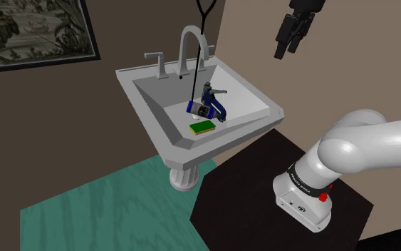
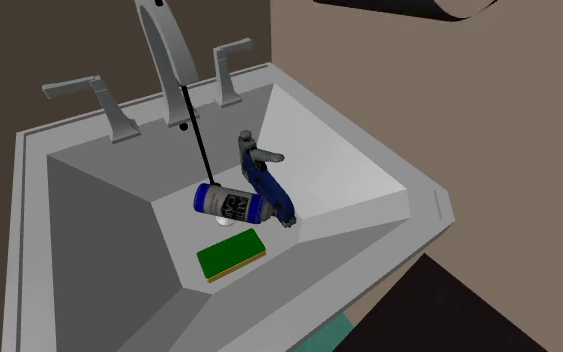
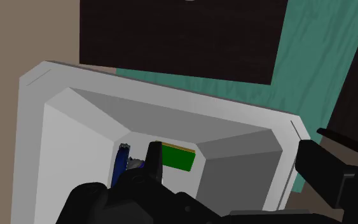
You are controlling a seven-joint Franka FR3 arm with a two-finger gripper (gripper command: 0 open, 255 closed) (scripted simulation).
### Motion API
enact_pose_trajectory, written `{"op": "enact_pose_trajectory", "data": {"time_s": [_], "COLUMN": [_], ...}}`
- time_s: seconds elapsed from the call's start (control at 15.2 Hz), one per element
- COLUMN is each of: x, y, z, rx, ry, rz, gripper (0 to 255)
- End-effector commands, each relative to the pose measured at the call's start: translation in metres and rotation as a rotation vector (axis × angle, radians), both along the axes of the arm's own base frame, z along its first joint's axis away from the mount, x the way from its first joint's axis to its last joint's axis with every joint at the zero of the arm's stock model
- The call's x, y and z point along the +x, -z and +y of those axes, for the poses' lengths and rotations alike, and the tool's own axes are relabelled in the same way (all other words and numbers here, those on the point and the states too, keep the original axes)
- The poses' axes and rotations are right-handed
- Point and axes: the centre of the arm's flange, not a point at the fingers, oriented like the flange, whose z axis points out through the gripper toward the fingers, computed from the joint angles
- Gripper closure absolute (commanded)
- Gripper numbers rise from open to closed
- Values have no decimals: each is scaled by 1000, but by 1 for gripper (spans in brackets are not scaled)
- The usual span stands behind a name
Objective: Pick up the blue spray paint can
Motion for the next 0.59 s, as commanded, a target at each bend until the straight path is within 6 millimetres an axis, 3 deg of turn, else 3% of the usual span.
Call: {"op": "enact_pose_trajectory", "data": {"time_s": [0.0, 0.53], "x": [0, 90], "y": [0, 70], "z": [0, 9], "rx": [0, -82], "ry": [0, -94], "rz": [0, 65], "gripper": [0, 0]}}
